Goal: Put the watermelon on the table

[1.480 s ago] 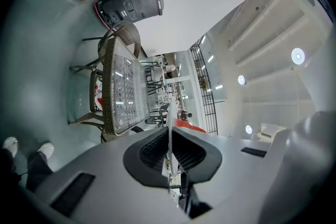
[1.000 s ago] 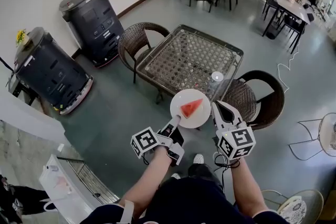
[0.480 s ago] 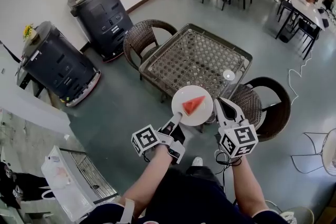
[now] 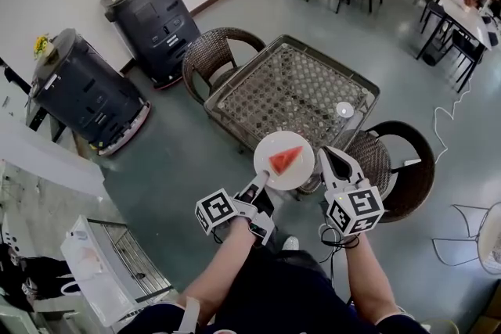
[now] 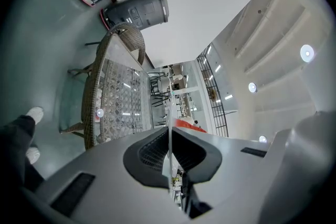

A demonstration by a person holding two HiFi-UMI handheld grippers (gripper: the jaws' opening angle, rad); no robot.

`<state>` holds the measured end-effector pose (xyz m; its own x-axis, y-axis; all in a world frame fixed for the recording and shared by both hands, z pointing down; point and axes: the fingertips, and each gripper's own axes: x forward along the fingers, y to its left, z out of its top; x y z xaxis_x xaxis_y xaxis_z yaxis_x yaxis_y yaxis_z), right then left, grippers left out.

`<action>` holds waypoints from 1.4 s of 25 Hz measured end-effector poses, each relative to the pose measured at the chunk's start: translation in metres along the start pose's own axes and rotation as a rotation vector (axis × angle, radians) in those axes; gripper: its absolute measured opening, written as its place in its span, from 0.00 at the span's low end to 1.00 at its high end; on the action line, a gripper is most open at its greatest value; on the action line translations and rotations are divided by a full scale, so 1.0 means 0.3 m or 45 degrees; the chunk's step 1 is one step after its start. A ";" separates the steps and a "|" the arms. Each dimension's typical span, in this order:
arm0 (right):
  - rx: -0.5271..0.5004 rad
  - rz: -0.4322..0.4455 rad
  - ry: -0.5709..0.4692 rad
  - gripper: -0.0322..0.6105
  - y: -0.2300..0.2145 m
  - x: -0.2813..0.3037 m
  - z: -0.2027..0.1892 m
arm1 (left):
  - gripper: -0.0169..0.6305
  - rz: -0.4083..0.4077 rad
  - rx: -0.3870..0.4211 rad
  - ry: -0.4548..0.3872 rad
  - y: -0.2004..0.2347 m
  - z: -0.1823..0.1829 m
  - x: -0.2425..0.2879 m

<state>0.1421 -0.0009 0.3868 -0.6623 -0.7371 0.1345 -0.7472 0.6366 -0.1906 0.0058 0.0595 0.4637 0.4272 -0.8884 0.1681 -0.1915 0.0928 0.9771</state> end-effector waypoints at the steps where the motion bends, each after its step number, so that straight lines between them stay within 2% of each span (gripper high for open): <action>1: 0.000 0.000 0.006 0.05 -0.007 0.015 -0.003 | 0.05 0.000 -0.002 -0.001 0.005 0.011 0.013; 11: -0.022 -0.018 0.057 0.05 -0.080 0.209 -0.004 | 0.05 0.001 0.004 0.031 0.057 0.156 0.185; 22: -0.044 -0.051 0.125 0.05 -0.108 0.451 0.001 | 0.05 0.047 0.020 0.089 0.176 0.359 0.337; 35: -0.041 -0.125 0.236 0.05 -0.151 0.651 -0.092 | 0.05 0.067 -0.023 0.159 0.369 0.499 0.473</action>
<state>0.0450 -0.1674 0.4484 -0.5827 -0.7437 0.3278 -0.8082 0.5728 -0.1372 -0.0870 -0.1237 0.5762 0.5236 -0.8194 0.2333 -0.2011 0.1472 0.9684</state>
